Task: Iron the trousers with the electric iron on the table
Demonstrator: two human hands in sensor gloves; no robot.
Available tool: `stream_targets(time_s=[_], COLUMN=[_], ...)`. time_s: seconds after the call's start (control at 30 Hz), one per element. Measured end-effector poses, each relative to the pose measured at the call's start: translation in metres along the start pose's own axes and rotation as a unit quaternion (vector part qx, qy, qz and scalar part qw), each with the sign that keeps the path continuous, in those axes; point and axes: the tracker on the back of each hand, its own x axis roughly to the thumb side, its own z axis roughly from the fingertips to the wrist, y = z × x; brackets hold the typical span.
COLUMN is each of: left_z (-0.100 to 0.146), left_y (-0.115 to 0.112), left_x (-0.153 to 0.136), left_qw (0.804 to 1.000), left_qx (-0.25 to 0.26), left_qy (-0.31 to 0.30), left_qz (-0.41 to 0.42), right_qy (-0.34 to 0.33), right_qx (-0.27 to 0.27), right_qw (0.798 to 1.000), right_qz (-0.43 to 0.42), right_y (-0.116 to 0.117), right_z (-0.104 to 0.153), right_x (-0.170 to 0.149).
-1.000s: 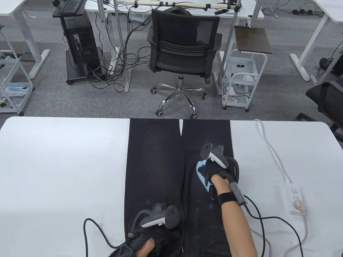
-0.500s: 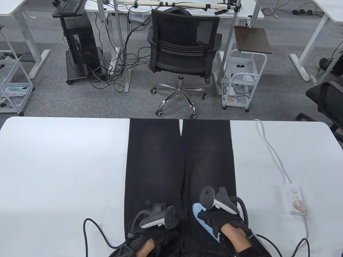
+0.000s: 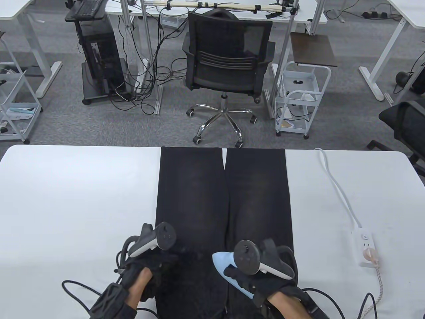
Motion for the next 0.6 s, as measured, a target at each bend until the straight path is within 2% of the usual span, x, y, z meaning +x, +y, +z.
stream_targets(time_s=[0.13, 0.23, 0.37, 0.4, 0.43, 0.57, 0.6], left_z=[-0.013, -0.012, -0.009, -0.009, -0.009, -0.013, -0.013], left_y=[-0.021, -0.026, -0.029, -0.029, -0.029, -0.028, -0.028], left_x=[-0.027, -0.038, -0.043, -0.043, -0.043, -0.041, -0.041], left_qw=[0.998, 0.996, 0.995, 0.995, 0.995, 0.996, 0.996], left_qx=[-0.054, -0.040, -0.042, -0.043, -0.042, -0.039, -0.039], left_qy=[0.025, 0.008, 0.001, 0.002, 0.002, 0.006, 0.007], left_qz=[0.019, 0.075, 0.088, 0.087, 0.086, 0.084, 0.082], right_qy=[-0.036, -0.049, -0.047, -0.042, -0.042, -0.011, -0.013], right_qx=[0.026, 0.070, 0.113, 0.087, 0.090, 0.077, 0.070], right_qw=[0.999, 0.996, 0.990, 0.992, 0.993, 0.994, 0.995], right_qz=[0.019, 0.036, 0.076, 0.082, 0.068, 0.072, 0.069], right_y=[0.018, 0.055, 0.098, 0.087, 0.093, 0.084, 0.082], right_z=[-0.026, -0.058, -0.092, -0.092, -0.103, -0.144, -0.147], right_x=[0.036, 0.058, 0.073, 0.072, 0.072, 0.062, 0.061])
